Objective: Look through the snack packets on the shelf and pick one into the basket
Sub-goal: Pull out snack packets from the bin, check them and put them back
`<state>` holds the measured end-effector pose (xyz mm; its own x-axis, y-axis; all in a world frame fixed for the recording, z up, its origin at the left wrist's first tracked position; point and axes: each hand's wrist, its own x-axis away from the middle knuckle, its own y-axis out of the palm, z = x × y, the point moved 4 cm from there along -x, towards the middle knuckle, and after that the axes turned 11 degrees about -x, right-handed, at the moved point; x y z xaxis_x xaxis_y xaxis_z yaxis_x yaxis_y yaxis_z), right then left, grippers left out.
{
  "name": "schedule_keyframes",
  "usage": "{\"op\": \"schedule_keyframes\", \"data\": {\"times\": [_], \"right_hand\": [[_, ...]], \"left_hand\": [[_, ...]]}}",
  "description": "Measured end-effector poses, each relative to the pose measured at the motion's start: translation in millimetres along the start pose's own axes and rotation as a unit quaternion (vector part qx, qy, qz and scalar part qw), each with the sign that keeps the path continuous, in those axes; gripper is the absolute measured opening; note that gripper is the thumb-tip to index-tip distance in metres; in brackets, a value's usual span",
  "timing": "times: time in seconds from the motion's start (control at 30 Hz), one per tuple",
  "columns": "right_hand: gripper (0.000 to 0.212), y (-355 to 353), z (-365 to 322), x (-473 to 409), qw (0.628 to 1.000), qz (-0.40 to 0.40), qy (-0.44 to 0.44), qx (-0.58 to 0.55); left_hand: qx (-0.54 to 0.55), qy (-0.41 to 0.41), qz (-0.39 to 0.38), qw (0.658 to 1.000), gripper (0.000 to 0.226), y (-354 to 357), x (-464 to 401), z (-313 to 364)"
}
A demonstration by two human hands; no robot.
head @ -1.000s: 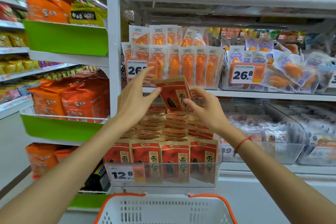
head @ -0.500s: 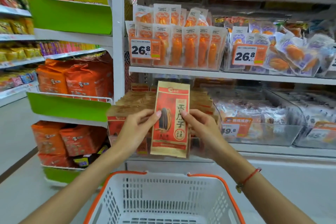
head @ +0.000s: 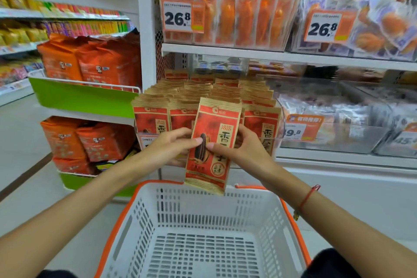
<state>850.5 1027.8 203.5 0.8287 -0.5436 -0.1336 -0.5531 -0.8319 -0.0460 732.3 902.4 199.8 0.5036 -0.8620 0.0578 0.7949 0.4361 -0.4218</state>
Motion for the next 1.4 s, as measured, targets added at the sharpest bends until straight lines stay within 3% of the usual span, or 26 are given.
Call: {"op": "schedule_keyframes", "data": {"times": [0.23,0.33,0.53,0.87,0.97,1.1,1.27,1.4], "right_hand": [[0.024,-9,-3,-4,0.997,0.052,-0.043,-0.027],[0.005,-16,-4,-5,0.996,0.085,-0.031,-0.024],[0.051,-23,-3,-7,0.996,0.091,-0.017,0.003],[0.047,-22,-1,-6,0.995,0.099,-0.023,-0.009],[0.048,-17,0,-4,0.997,0.078,-0.018,-0.003],[0.030,-8,1,-3,0.999,0.030,-0.031,-0.014],[0.040,-7,2,-5,0.999,0.027,-0.025,0.030],[0.046,-18,-1,-7,0.999,-0.049,0.020,0.001]], "left_hand": [[-0.033,0.020,-0.042,0.998,0.026,3,0,-4],[-0.045,0.011,-0.063,0.997,0.025,6,-1,-7],[-0.045,0.003,-0.085,0.995,0.028,5,-1,-9],[-0.048,0.003,-0.097,0.994,0.029,9,3,-7],[-0.026,0.009,-0.077,0.997,0.028,11,4,-7],[0.050,0.034,0.008,0.998,0.026,11,3,0],[0.128,0.046,0.107,0.985,0.025,11,2,4],[0.137,0.057,0.124,0.981,0.024,6,3,6]]}}
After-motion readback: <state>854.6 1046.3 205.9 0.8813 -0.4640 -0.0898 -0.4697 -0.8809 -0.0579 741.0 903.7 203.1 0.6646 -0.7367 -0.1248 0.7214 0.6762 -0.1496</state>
